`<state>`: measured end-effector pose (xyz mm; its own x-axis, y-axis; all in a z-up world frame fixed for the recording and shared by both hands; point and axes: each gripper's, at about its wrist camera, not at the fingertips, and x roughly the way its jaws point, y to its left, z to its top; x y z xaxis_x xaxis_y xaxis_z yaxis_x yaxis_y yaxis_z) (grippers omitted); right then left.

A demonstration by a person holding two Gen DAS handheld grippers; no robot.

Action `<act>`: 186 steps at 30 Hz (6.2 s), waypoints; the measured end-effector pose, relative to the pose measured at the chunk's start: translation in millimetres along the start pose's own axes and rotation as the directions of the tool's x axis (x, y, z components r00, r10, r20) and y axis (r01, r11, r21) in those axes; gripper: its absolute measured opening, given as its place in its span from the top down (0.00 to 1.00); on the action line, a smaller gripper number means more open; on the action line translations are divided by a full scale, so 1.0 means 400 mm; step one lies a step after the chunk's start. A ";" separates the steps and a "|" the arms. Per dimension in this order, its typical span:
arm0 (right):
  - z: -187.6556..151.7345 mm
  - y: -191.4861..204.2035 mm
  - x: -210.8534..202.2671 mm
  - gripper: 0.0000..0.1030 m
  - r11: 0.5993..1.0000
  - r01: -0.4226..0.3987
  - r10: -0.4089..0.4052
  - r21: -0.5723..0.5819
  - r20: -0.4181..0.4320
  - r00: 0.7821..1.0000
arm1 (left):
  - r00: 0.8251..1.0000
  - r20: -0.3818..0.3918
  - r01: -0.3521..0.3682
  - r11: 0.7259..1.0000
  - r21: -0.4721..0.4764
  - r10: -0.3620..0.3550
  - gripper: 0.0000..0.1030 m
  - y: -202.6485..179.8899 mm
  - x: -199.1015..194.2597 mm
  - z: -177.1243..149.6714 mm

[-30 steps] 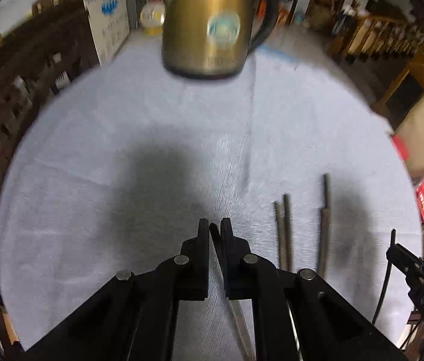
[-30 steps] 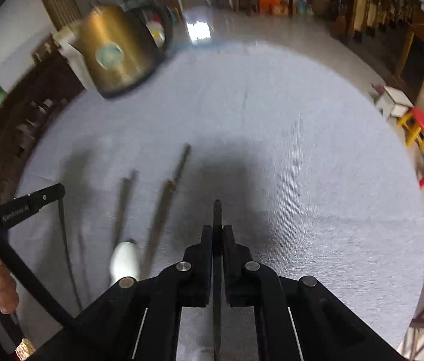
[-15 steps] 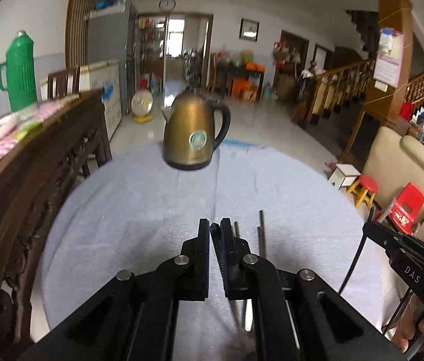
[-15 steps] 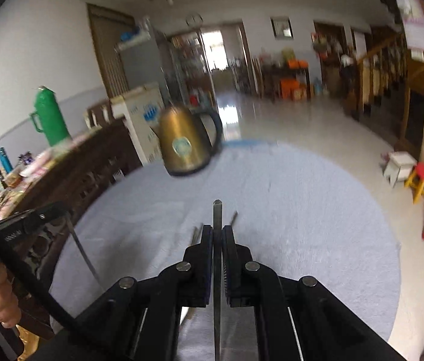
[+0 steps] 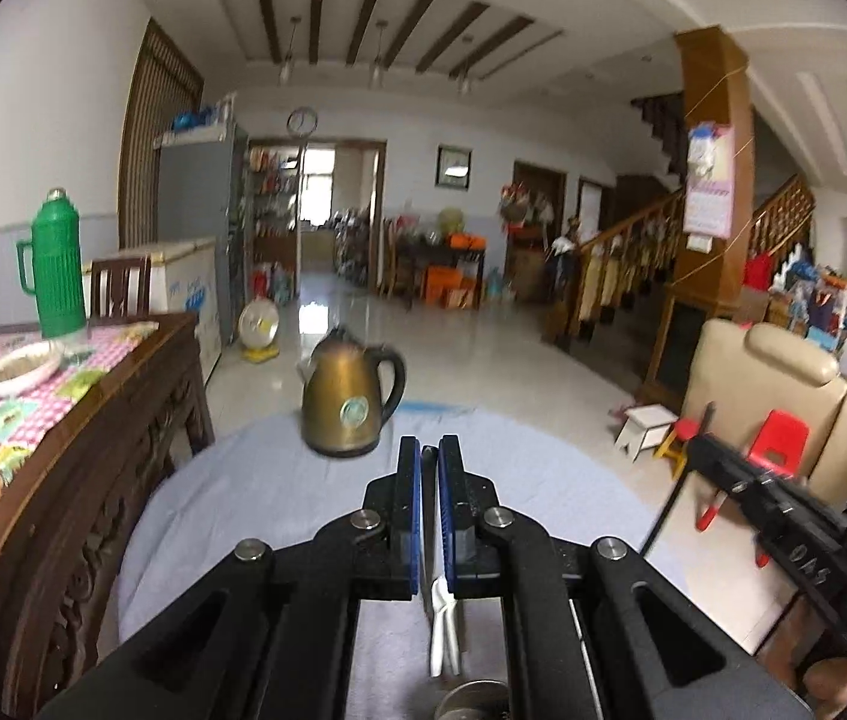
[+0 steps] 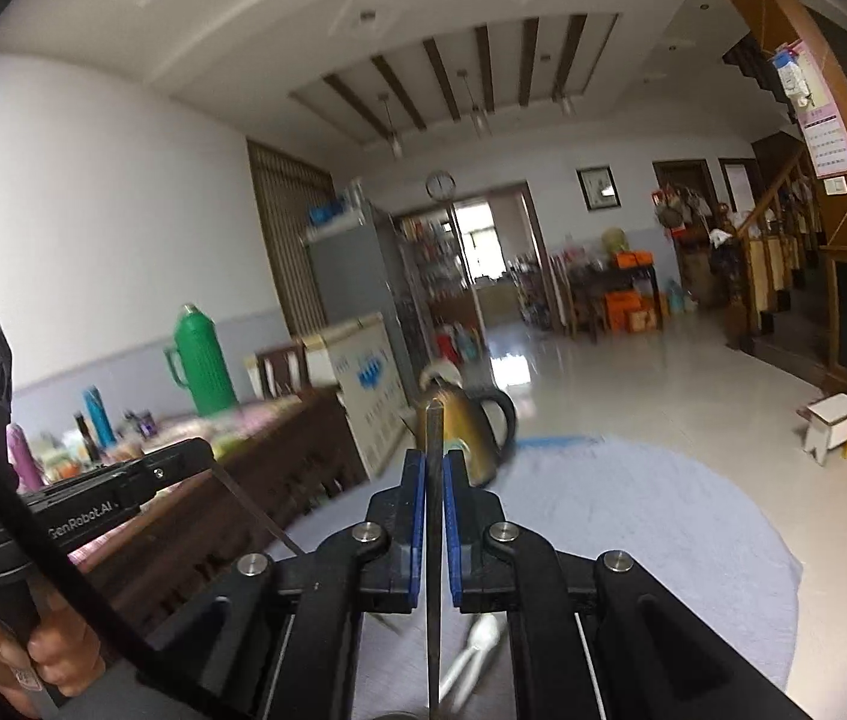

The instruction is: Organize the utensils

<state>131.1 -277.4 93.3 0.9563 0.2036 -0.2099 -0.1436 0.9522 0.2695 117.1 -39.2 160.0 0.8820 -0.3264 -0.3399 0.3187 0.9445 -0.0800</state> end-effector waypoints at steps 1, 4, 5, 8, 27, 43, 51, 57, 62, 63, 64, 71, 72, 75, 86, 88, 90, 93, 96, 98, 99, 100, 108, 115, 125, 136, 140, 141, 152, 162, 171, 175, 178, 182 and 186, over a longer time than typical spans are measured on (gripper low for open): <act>0.001 0.006 -0.007 0.94 1.000 -0.010 0.010 0.003 0.006 1.000 | 1.000 0.017 0.014 1.000 -0.001 -0.014 0.94 -0.006 -0.024 0.006; -0.012 0.023 -0.018 0.94 1.000 -0.026 0.026 0.002 0.007 1.000 | 0.998 0.041 0.036 0.999 0.003 -0.036 0.95 -0.019 -0.062 0.008; -0.022 0.028 -0.015 0.94 1.000 -0.031 0.031 0.003 -0.002 1.000 | 0.998 0.039 0.043 0.999 0.003 -0.043 0.95 -0.024 -0.072 0.006; -0.054 0.029 0.000 0.94 0.999 -0.031 0.032 0.009 -0.033 0.999 | 0.999 0.021 0.046 0.999 0.016 -0.046 0.95 -0.037 -0.078 -0.023; -0.115 0.032 0.026 0.94 1.000 -0.005 0.007 0.014 -0.078 0.997 | 0.998 -0.028 0.059 0.994 -0.088 -0.062 0.95 -0.023 0.004 -0.043; -0.184 -0.003 0.065 0.94 0.999 0.008 0.001 0.051 -0.160 0.987 | 0.986 -0.160 0.014 0.985 -0.174 -0.042 0.95 0.035 0.066 -0.145; -0.189 -0.004 0.072 0.94 0.999 0.009 0.000 0.053 -0.166 0.986 | 0.994 -0.094 0.040 0.985 -0.170 -0.057 0.95 0.026 0.018 -0.083; -0.189 -0.004 0.079 0.94 0.998 0.012 -0.002 0.057 -0.165 0.986 | 0.995 -0.062 0.071 0.986 -0.152 -0.081 0.95 0.007 -0.032 -0.065; -0.190 -0.003 0.082 0.94 0.998 0.016 -0.006 0.059 -0.169 0.986 | 0.993 -0.070 0.083 0.982 -0.172 -0.096 0.95 0.011 -0.046 -0.066; -0.191 -0.004 0.082 0.94 0.998 0.017 -0.006 0.060 -0.170 0.985 | 0.993 -0.066 0.085 0.981 -0.175 -0.098 0.95 0.012 -0.050 -0.064; -0.192 -0.005 0.083 0.94 0.998 0.017 -0.006 0.061 -0.171 0.985 | 0.993 -0.061 0.086 0.981 -0.177 -0.098 0.95 0.014 -0.052 -0.061; -0.189 -0.003 0.091 0.94 0.998 0.016 -0.005 0.061 -0.173 0.985 | 0.995 -0.035 0.085 0.979 -0.185 -0.093 0.95 0.021 -0.064 -0.047; -0.191 -0.003 0.092 0.94 0.998 0.015 -0.004 0.060 -0.174 0.985 | 0.995 -0.034 0.085 0.979 -0.184 -0.093 0.95 0.020 -0.063 -0.047; -0.194 -0.004 0.095 0.94 0.998 0.013 -0.002 0.062 -0.179 0.984 | 0.995 -0.046 0.083 0.980 -0.181 -0.092 0.95 0.015 -0.055 -0.056; -0.196 -0.006 0.094 0.94 0.998 -0.001 0.012 0.061 -0.187 0.982 | 0.987 -0.145 0.037 0.978 -0.203 -0.068 0.95 0.033 0.018 -0.132; -0.199 -0.007 0.097 0.93 0.998 -0.006 0.019 0.064 -0.196 0.980 | 0.982 -0.175 0.029 0.977 -0.211 -0.066 0.95 0.042 0.032 -0.149; -0.202 -0.007 0.100 0.93 0.998 -0.013 0.025 0.064 -0.203 0.979 | 0.978 -0.197 0.026 0.976 -0.217 -0.070 0.95 0.049 0.043 -0.161; -0.206 -0.012 0.106 0.81 0.997 -0.029 0.045 0.076 -0.227 0.973 | 0.968 -0.234 0.035 0.972 -0.232 -0.091 0.94 0.057 0.059 -0.172; -0.204 -0.035 0.102 0.40 0.994 -0.025 0.049 0.110 -0.219 0.975 | 0.966 -0.239 0.036 0.969 -0.243 -0.096 0.69 0.070 0.060 -0.177; -0.199 -0.062 0.087 0.37 0.988 -0.033 0.060 0.150 -0.177 0.982 | 0.973 -0.211 0.041 0.967 -0.252 -0.096 0.53 0.087 0.051 -0.176; -0.195 -0.077 0.079 0.37 0.986 -0.035 0.062 0.164 -0.159 0.985 | 0.977 -0.194 0.040 0.967 -0.252 -0.091 0.51 0.097 0.046 -0.174; -0.191 -0.093 0.074 0.37 0.984 -0.027 0.053 0.176 -0.143 0.988 | 0.982 -0.169 0.039 0.966 -0.255 -0.084 0.51 0.111 0.039 -0.170; -0.216 -0.250 0.135 0.39 0.947 0.062 0.002 0.316 -0.198 0.980 | 0.990 -0.139 -0.036 0.937 -0.347 -0.013 0.43 0.246 0.077 -0.178; -0.306 -0.348 0.293 0.47 0.918 0.093 0.081 0.385 -0.412 0.908 | 0.958 -0.286 -0.133 0.893 -0.430 0.005 0.43 0.385 0.221 -0.272; -0.430 -0.373 0.571 0.58 0.889 0.064 0.276 0.454 -0.640 0.717 | 0.793 -0.584 -0.072 0.925 -0.374 -0.175 0.67 0.361 0.530 -0.448; -0.484 -0.274 0.758 0.65 0.945 0.070 0.208 0.319 -0.751 0.627 | 0.770 -0.610 -0.039 0.939 -0.340 -0.189 0.68 0.347 0.592 -0.461; -0.505 -0.257 0.785 0.65 0.971 0.087 0.128 0.223 -0.792 0.597 | 0.767 -0.615 -0.043 0.941 -0.336 -0.184 0.68 0.355 0.595 -0.473; -0.508 -0.254 0.787 0.72 0.974 0.087 0.117 0.208 -0.796 0.594 | 0.767 -0.615 -0.042 0.942 -0.333 -0.183 0.68 0.354 0.595 -0.473; -0.488 -0.344 0.704 0.92 0.935 0.065 0.221 0.348 -0.716 0.662 | 0.749 -0.633 0.029 0.964 -0.264 -0.196 0.68 0.274 0.652 -0.450; -0.503 -0.383 0.694 0.92 0.891 0.027 0.313 0.453 -0.655 0.688 | 0.730 -0.625 0.187 0.960 -0.208 -0.277 0.68 0.143 0.794 -0.394; -0.518 -0.437 0.710 0.88 0.855 0.084 0.296 0.511 -0.616 0.729 | 0.710 -0.665 0.193 0.972 -0.133 -0.232 0.68 0.107 0.852 -0.433; -0.514 -0.466 0.701 0.88 0.824 0.066 0.334 0.563 -0.577 0.745 | 0.703 -0.666 0.215 0.967 -0.134 -0.249 0.68 0.098 0.866 -0.442; -0.510 -0.478 0.684 0.85 0.793 0.021 0.388 0.608 -0.532 0.753 | 0.705 -0.666 0.225 0.967 -0.118 -0.245 0.68 0.085 0.873 -0.444; -0.508 -0.505 0.659 0.44 0.747 -0.021 0.435 0.665 -0.464 0.772 | 0.706 -0.666 0.229 0.967 -0.107 -0.241 0.68 0.082 0.877 -0.449; -0.495 -0.512 0.655 0.55 0.797 0.044 0.342 0.602 -0.510 0.789 | 0.705 -0.673 0.215 0.972 -0.100 -0.225 0.68 0.085 0.882 -0.454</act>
<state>360.7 -373.9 -202.9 0.5754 0.6025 -0.5531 0.0810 0.6309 0.7716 375.9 -115.3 -132.7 0.3161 -0.4169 -0.8522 0.4643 0.8514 -0.2442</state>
